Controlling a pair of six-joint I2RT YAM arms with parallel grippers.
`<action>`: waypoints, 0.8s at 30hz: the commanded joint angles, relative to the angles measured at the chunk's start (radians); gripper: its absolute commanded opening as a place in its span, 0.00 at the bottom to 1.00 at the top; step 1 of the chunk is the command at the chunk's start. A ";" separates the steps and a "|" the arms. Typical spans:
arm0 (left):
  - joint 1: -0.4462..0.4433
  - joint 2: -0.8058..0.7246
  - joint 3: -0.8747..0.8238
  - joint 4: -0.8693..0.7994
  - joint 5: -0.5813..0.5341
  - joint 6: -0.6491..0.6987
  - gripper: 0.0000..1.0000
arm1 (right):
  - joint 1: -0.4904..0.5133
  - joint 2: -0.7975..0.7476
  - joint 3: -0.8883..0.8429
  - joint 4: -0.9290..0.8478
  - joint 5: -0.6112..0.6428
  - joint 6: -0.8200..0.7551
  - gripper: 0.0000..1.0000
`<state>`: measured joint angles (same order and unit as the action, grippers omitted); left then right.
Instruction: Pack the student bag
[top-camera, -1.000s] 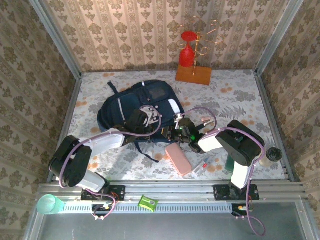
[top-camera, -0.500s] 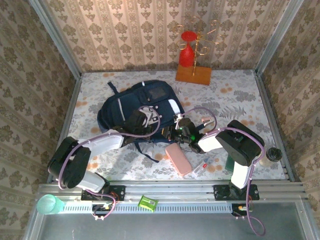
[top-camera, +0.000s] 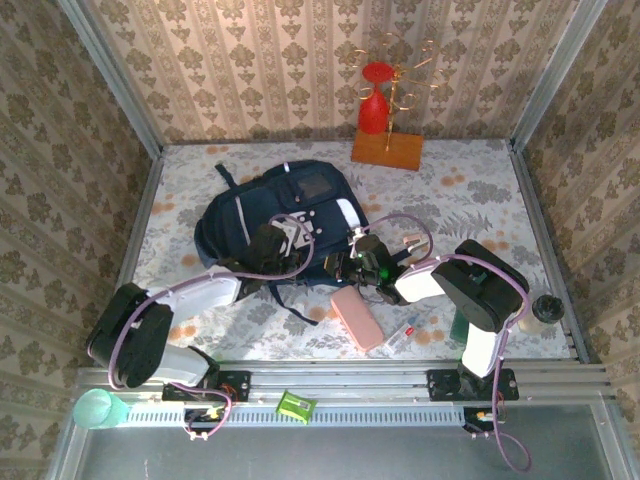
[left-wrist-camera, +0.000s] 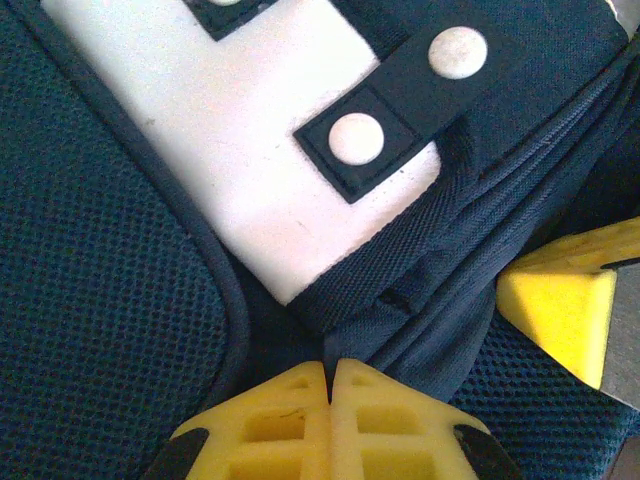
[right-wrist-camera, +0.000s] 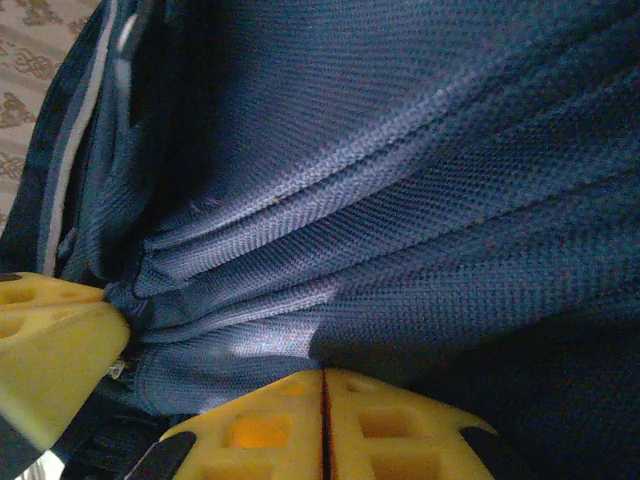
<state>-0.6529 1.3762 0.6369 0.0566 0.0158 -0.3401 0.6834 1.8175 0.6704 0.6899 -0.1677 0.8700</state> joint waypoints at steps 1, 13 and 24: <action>0.041 -0.056 -0.036 -0.009 -0.076 -0.049 0.00 | -0.009 0.028 -0.023 -0.236 0.077 0.029 0.11; 0.148 -0.215 -0.160 -0.006 -0.059 -0.102 0.00 | -0.064 0.005 -0.020 -0.300 0.096 0.015 0.11; 0.111 -0.232 -0.129 0.036 0.115 -0.125 0.00 | -0.211 -0.075 0.142 -0.539 0.025 -0.210 0.18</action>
<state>-0.5335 1.1328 0.4789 0.0696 0.1181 -0.4366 0.5106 1.7802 0.8097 0.3527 -0.2028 0.7624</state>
